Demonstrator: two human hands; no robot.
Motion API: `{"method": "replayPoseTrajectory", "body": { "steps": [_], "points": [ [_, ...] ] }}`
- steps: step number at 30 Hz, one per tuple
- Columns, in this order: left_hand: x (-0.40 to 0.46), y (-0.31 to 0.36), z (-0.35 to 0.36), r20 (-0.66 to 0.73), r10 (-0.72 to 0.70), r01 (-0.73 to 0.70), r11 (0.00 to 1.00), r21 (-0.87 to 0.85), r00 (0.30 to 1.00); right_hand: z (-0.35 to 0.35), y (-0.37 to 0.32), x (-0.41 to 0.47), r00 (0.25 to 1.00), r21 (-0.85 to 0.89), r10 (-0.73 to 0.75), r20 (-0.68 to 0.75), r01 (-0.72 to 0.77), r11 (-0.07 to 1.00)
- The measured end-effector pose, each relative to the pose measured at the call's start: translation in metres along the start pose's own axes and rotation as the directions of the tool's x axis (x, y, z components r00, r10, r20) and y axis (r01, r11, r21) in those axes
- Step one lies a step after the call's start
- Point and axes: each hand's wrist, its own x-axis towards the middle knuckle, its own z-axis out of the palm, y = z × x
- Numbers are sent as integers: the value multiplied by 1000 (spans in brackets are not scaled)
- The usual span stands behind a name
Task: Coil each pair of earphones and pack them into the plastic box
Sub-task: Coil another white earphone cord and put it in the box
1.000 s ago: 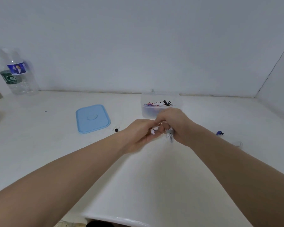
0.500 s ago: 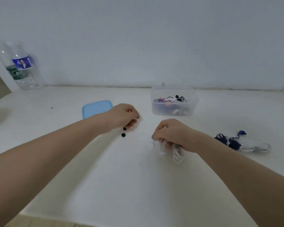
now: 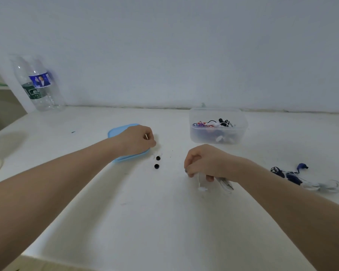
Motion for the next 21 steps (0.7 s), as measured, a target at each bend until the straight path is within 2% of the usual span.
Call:
{"method": "replayPoseTrajectory", "body": {
  "steps": [5, 8, 10, 13, 18, 21],
  "points": [
    [-3, 5, 8, 60, 177, -187, 950, 249, 982, 4, 9, 2, 996, 152, 39, -77, -27, 988],
    [2, 10, 11, 135, 261, -294, 857, 423, 956, 4, 12, 0, 992, 264, 50, -115, -18, 964],
    [7, 12, 11, 182, 269, -325, 795, 512, 946, 3, 13, -1, 991, 317, 53, -121, -12, 948],
    [11, 15, 9, 223, 241, -326, 760, 562, 945, 3, 16, -1, 992, 368, 48, -118, -1, 930],
    [14, 18, 9, 227, 213, -306, 773, 556, 950, 4, 19, -1, 987, 454, 57, -148, 17, 891],
    [13, 24, 13, 185, 274, -331, 784, 525, 944, 2, 22, -1, 977, 574, 77, -198, 52, 817]
  ]
}}
